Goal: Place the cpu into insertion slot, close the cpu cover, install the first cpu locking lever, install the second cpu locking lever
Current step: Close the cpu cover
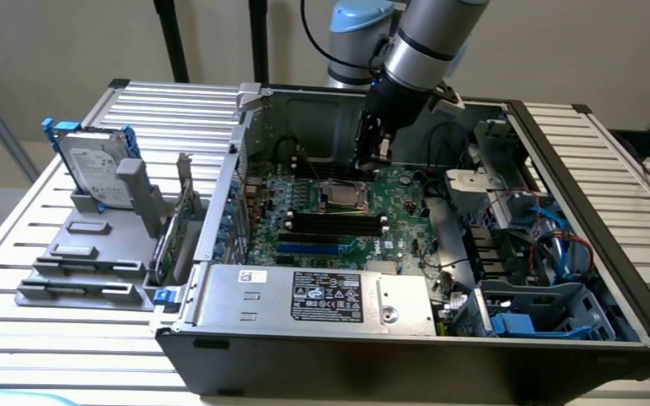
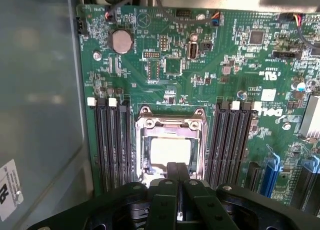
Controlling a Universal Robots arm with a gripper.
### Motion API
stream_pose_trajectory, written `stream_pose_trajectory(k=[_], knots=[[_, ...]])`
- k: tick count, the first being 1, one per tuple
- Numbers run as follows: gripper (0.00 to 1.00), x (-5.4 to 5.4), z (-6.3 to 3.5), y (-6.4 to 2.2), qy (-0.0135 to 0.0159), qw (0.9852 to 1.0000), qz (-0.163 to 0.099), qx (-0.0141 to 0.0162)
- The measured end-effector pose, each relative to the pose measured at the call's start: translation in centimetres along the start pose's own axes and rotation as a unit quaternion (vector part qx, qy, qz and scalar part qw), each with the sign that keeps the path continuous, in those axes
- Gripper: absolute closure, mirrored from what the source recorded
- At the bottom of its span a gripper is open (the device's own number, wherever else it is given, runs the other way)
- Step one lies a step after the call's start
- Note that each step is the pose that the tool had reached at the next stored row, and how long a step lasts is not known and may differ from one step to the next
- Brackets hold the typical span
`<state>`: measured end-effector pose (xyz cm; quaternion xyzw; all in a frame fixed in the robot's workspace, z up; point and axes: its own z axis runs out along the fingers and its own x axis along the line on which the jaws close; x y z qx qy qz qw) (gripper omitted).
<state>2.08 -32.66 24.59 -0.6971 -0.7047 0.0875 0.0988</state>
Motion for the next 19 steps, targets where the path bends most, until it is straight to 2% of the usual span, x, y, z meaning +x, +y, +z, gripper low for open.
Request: stream_pose_trajectory(k=[4, 12, 19], knots=[[0.89, -0.1, 0.63, -0.85, -0.0001, 1.0, 0.0, 0.0035], [0.89, -0.3, 2.1, -3.1, 0.0001, 0.9999, 0.0, 0.0115], [0.89, -0.4, 3.38, -3.22, 0.0001, 0.9999, 0.0, 0.012]])
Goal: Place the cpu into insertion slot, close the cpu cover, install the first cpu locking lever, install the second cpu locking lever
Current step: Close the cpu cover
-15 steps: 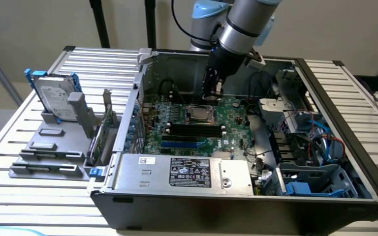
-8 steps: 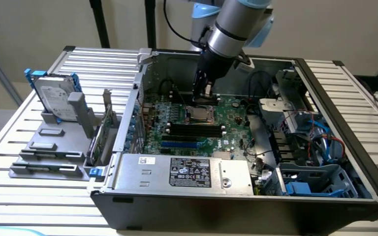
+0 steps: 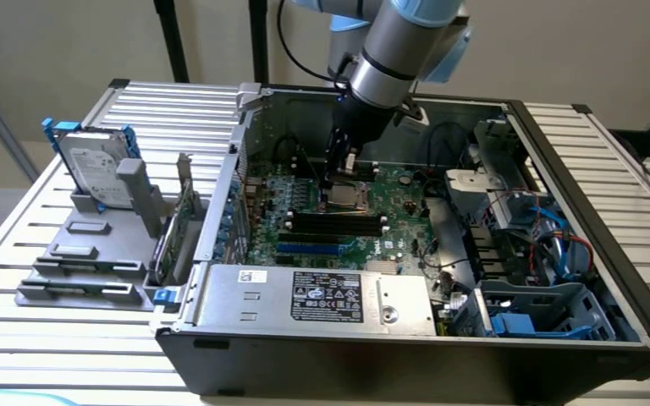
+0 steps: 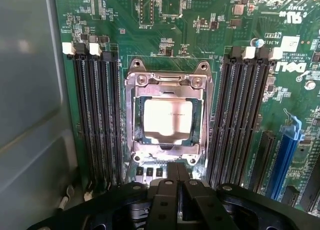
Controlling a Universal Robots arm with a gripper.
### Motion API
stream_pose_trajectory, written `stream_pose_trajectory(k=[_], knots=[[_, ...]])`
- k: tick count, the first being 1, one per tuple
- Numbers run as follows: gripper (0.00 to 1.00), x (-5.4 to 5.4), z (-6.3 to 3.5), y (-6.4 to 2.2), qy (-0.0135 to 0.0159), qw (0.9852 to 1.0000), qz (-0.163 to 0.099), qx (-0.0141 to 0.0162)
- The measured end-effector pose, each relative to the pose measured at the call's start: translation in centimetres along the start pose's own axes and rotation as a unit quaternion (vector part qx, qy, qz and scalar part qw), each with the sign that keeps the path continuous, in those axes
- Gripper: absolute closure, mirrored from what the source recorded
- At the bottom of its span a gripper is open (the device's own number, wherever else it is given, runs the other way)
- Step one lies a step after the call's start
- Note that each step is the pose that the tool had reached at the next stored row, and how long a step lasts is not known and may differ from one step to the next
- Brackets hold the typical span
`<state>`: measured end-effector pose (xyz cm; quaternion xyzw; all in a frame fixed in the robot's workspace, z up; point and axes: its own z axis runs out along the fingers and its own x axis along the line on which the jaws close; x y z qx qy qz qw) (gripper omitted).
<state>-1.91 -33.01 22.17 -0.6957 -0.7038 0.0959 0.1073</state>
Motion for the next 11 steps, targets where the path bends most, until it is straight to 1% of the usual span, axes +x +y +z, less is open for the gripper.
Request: stream_pose_trajectory(k=[3, 8, 11], knots=[[0.89, 0.0, 0.54, 0.07, 0.0, 1.0, 0.0, 0.0], [0.89, 0.0, 1.17, -0.07, 0.0011, 1.0, 0.0, 0.0], [0.89, 0.0, 1.57, 0.03, 0.0013, 1.0, -0.001, 0.0]])
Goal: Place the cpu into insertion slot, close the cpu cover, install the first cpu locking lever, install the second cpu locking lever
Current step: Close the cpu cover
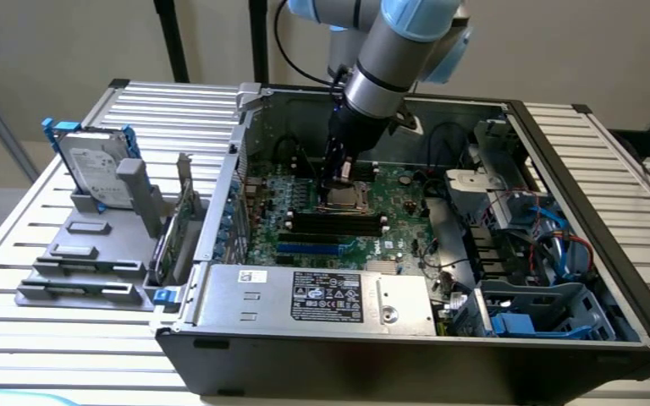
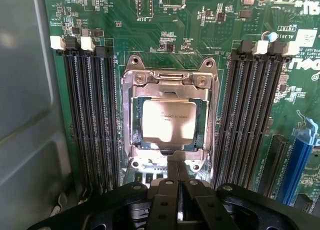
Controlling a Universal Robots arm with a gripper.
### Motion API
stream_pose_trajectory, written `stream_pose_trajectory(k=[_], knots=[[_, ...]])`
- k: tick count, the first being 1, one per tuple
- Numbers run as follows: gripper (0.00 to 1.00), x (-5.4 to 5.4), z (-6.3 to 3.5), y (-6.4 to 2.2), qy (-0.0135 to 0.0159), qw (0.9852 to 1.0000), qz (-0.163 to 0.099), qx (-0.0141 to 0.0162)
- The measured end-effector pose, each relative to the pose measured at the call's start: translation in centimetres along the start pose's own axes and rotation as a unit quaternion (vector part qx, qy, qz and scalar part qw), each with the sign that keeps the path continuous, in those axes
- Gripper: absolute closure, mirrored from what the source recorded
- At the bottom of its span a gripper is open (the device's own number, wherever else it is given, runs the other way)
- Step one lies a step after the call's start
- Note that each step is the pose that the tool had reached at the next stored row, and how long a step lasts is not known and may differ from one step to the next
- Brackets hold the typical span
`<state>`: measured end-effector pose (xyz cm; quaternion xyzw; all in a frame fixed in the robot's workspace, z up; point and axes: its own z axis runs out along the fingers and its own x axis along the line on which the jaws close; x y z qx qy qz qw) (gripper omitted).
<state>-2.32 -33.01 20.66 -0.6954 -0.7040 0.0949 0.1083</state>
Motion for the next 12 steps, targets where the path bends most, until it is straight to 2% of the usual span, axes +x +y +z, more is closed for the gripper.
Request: stream_pose_trajectory(k=[6, 12], knots=[[0.89, -0.01, 0.65, 0.18, 0.0001, 1.0, 0.0, 0.0], [0.89, -0.03, 0.88, 0.23, 0.0003, 1.0, 0.0, 0.0002]])
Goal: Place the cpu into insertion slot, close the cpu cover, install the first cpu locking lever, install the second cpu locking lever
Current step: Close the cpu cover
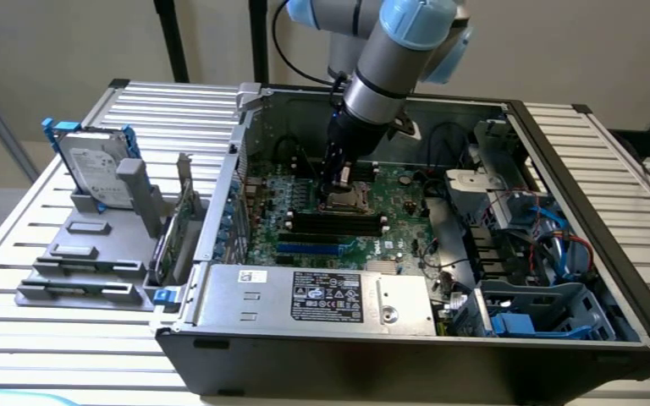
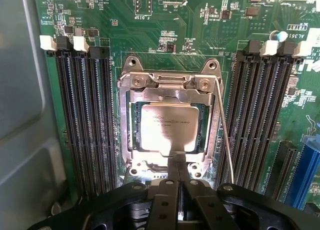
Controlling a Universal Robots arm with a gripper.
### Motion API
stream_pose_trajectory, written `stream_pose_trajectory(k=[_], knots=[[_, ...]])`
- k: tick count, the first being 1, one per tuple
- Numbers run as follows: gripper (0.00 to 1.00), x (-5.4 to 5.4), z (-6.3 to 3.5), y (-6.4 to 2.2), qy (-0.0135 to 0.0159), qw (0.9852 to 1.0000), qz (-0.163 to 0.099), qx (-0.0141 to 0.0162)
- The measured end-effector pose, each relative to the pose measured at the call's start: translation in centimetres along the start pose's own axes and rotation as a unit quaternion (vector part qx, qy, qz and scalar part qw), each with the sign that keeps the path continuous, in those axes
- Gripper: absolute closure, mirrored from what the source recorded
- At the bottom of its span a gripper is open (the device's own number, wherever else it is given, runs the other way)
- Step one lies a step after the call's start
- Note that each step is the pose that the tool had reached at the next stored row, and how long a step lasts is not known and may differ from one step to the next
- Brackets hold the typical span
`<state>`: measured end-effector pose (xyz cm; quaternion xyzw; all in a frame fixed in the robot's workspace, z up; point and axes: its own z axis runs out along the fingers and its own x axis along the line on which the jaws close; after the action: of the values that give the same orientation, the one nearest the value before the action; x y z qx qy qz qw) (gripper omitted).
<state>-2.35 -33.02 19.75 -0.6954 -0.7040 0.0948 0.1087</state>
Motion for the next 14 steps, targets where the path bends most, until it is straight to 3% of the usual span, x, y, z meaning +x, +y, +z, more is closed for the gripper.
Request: stream_pose_trajectory(k=[3, 7, 14], knots=[[0.89, 0.0, -0.18, -0.04, 0.0018, 1.0, 0.0, -0.0003], [0.89, 0.0, -0.99, -0.51, 0.0021, 1.0, -0.001, 0.0006], [0.89, -0.4, -1.19, -2.22, 0.0026, 1.0, -0.001, 0.0007]])
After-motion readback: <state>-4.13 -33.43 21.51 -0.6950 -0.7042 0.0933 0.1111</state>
